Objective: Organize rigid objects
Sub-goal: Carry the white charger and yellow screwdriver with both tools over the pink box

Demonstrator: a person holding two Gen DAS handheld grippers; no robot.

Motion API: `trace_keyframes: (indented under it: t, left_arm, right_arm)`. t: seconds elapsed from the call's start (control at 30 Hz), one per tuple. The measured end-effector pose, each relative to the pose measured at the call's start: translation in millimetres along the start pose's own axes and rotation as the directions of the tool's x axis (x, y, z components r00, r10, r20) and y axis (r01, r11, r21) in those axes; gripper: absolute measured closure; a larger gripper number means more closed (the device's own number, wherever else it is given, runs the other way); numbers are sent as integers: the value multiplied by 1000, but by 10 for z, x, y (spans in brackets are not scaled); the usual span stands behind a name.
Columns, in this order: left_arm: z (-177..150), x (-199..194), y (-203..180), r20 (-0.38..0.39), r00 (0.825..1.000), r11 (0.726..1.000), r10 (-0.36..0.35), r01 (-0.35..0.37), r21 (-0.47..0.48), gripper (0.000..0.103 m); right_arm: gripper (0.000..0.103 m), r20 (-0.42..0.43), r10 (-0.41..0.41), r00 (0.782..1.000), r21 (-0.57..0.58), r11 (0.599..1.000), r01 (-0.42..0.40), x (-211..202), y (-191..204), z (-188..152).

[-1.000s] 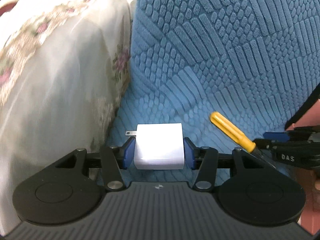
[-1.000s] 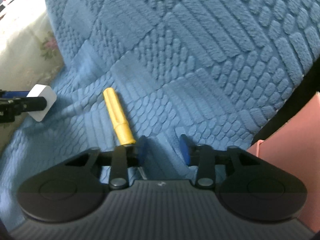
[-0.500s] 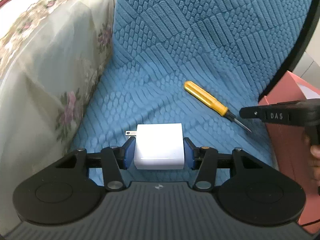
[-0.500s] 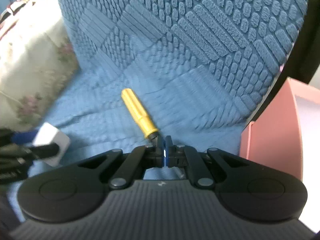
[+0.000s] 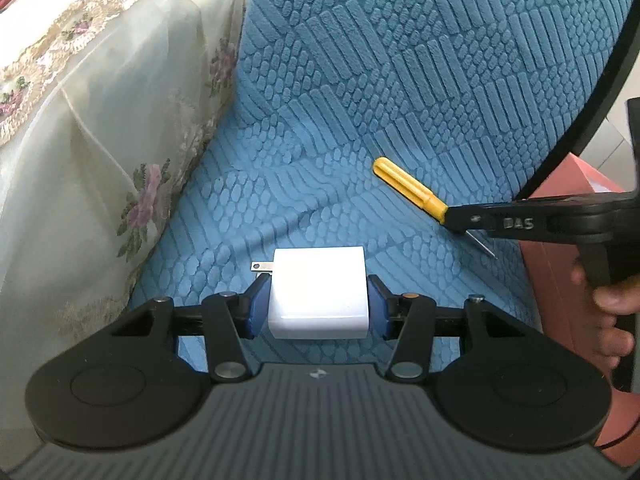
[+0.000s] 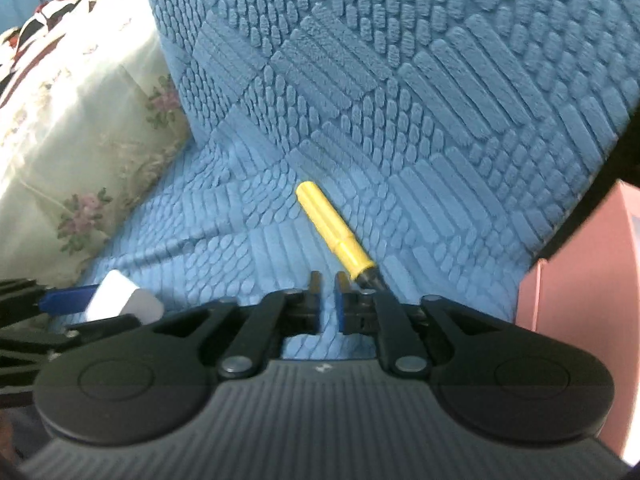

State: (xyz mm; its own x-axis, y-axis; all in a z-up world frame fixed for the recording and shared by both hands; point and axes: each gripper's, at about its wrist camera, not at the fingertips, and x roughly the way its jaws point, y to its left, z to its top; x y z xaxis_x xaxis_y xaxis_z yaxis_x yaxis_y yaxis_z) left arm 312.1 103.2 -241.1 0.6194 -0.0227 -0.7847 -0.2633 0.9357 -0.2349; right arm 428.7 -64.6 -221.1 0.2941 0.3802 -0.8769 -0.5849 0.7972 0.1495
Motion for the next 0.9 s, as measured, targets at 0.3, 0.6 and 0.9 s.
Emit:
trace_keyframes:
  t: [0.3,0.6,0.9]
  left_arm:
    - [11,1,13,2,1000,1000,-4,4,-17,47]
    - [23,-4,41,9,1000,999,-20,20,-39,47]
    - [62,-36,82,24,999,998,-27,28,-59,47]
  right_arm:
    - [71,28,-128,991,-140,981,130,366,30,5]
    - [81,13,-82,997,-16,996,82,178,-25,49]
    - [81,77,-59,995,64,996,54,-424,95,-1]
